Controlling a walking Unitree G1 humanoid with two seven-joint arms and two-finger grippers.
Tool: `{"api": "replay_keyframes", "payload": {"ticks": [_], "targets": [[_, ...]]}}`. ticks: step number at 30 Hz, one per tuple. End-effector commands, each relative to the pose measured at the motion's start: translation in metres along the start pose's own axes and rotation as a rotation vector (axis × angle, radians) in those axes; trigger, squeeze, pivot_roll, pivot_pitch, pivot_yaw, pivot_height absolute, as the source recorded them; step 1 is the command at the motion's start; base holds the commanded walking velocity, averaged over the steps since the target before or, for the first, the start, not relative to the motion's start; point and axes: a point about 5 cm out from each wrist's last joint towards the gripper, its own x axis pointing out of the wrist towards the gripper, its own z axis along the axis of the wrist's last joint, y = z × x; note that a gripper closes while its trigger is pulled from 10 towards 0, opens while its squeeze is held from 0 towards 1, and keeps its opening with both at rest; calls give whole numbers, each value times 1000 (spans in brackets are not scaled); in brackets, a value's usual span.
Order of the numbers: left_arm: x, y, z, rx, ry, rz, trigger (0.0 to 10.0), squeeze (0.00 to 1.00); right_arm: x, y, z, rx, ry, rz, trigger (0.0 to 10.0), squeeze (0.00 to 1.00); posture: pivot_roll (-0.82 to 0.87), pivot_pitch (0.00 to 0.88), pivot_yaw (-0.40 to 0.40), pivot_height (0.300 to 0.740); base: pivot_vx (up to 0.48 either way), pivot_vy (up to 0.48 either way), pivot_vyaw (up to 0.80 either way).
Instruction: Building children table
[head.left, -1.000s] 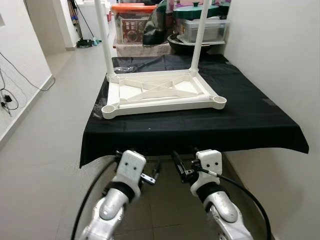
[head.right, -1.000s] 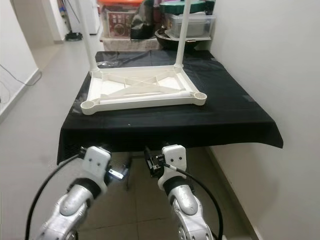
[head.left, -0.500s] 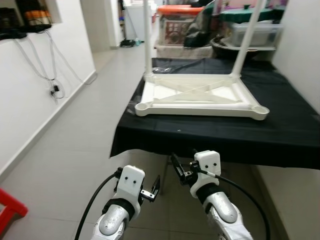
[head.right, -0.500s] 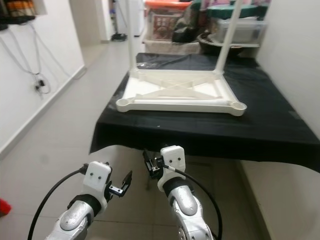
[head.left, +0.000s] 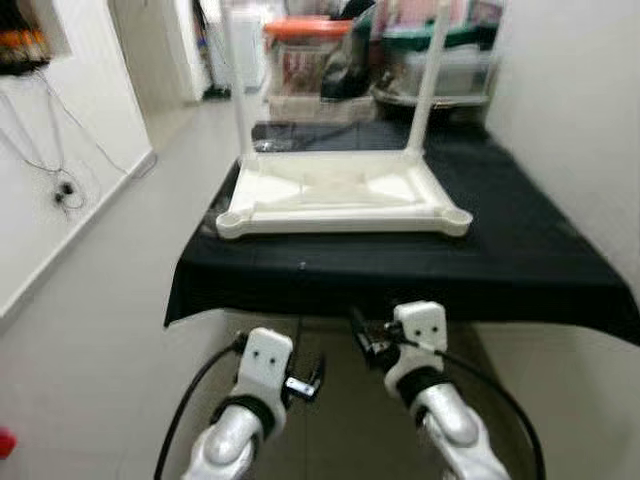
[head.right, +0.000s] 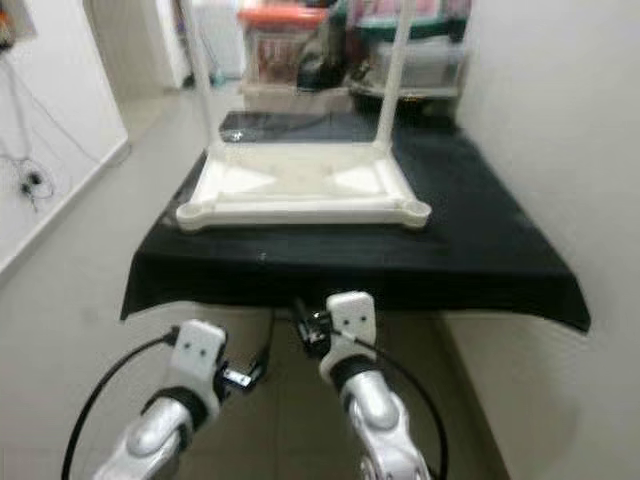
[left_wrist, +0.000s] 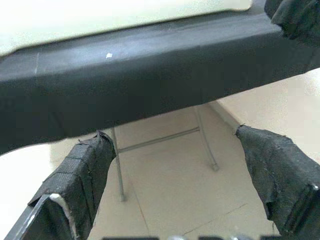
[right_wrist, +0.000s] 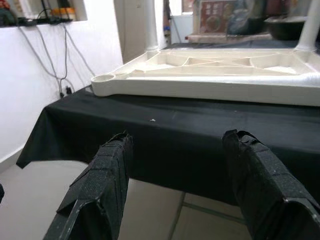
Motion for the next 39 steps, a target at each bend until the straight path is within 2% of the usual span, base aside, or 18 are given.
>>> {"api": "replay_keyframes", "payload": {"ticks": [1, 12, 39], "targets": [[-1, 4, -5, 0, 28, 16, 10000, 0, 0, 3, -1, 17, 9, 7, 10000, 0, 22, 58, -34, 740, 0, -465, 0], [-1, 5, -6, -7, 34, 18, 10000, 0, 0, 2, -2, 18, 13, 3, 10000, 0, 22, 61, -35, 740, 0, -452, 0], [-3, 5, -6, -26, 31, 25, 10000, 0, 1, -2, -1, 39, 13, -8, 10000, 0, 24, 60, -33, 740, 0, 0, 0]]}}
